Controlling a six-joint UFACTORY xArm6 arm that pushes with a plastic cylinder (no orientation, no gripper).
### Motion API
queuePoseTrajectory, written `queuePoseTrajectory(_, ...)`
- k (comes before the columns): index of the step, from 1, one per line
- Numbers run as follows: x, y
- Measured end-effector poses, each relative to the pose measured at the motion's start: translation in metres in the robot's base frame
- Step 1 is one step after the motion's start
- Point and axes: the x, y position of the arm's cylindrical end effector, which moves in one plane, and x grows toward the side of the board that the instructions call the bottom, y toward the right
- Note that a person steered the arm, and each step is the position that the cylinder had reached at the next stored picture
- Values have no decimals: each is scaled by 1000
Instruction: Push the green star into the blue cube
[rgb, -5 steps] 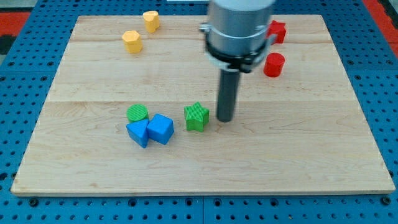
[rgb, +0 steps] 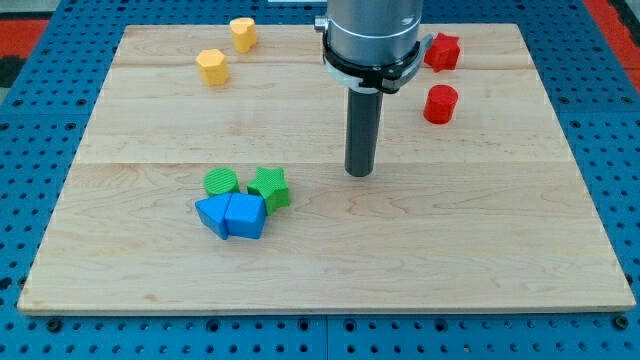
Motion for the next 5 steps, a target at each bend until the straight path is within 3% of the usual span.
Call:
queuePoseTrajectory(3, -1, 0)
queuePoseTrajectory(5, -2, 149)
